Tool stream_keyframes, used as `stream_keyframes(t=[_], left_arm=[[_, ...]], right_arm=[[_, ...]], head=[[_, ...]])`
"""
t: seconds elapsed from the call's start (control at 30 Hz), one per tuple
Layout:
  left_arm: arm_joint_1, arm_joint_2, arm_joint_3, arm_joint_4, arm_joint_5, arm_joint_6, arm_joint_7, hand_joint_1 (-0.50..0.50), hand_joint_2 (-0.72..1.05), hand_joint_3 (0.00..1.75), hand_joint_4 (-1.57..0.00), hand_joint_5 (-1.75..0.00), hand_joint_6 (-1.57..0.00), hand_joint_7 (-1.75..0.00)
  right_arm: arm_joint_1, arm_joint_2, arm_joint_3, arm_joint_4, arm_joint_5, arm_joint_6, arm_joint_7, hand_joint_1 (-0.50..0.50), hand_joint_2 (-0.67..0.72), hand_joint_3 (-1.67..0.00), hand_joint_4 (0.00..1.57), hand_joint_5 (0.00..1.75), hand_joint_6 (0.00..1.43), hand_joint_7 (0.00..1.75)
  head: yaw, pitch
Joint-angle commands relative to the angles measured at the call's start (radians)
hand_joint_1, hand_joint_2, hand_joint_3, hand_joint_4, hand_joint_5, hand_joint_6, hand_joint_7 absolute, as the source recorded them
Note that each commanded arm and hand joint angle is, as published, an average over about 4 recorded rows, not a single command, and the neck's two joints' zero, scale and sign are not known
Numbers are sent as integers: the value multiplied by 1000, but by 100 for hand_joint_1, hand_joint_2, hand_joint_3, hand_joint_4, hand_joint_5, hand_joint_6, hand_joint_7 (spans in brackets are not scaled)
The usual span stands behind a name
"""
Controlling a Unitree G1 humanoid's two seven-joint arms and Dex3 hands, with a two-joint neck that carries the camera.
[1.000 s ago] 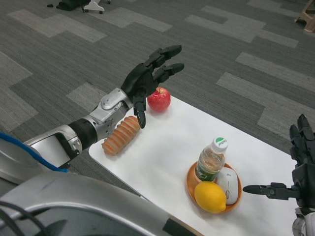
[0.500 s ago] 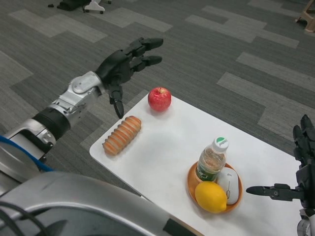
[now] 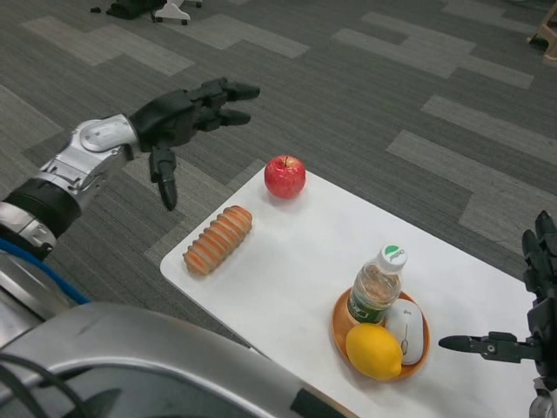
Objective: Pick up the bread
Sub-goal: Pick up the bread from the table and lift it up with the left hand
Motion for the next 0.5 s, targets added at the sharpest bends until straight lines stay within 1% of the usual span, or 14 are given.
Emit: stream_keyframes(t=[0.03,0.07,0.13,0.17,0.2,0.23,0.3,0.33,0.37,0.4,0.5], left_arm=[[37,25,45,19,128,-42,-36,30,-37,9,-11,-54,-10,-49],[46,26,49,26,161,-57,-47,31,-37,9,-11,-56,-10,-49],[61,27,50,57,195,-114,-61,36,-33,9,-11,-62,-10,-52],[64,27,50,65,199,-133,-62,38,-30,9,-10,-62,-10,-54],[73,27,48,91,197,-176,-62,41,-28,9,-9,-62,-9,-56],[79,27,46,108,191,-200,-61,43,-28,9,-8,-62,-9,-56],[100,27,36,159,180,-274,-60,46,-28,9,-7,-67,-8,-56],[105,28,33,167,181,-287,-60,48,-26,9,-7,-67,-7,-56],[116,31,23,182,183,-311,-60,49,-24,9,-6,-67,-7,-56],[122,34,16,189,184,-322,-60,49,-21,9,-5,-67,-6,-56],[155,61,-39,217,202,-375,-63,50,-19,9,-3,-64,-3,-56]], right_arm=[[-10,-8,2,11,4,-2,1,-21,1,0,0,0,0,0],[-10,-8,2,13,5,-2,1,-21,3,0,0,0,0,0],[-10,-8,2,15,5,-2,1,-21,0,0,0,0,0,0],[-10,-8,2,15,5,-2,1,-21,0,0,0,0,0,0],[-11,-8,2,17,5,-2,1,-21,0,0,0,0,0,0],[-11,-8,2,17,5,-2,1,-21,1,0,0,0,0,0],[-13,-8,2,20,5,-2,1,-19,3,0,0,0,0,0],[-14,-8,3,21,5,-2,1,-18,3,0,0,0,0,0],[-15,-8,3,22,5,-2,1,-17,3,0,0,0,0,0],[-16,-8,4,23,5,-2,1,-18,3,0,0,0,0,0],[-20,-8,10,28,5,-2,1,-20,3,0,0,0,0,0]], head=[[2,-2],[3,-2],[4,-5],[3,-4],[5,-6],[5,-7],[12,-11],[13,-12],[16,-14],[18,-15],[31,-19]])
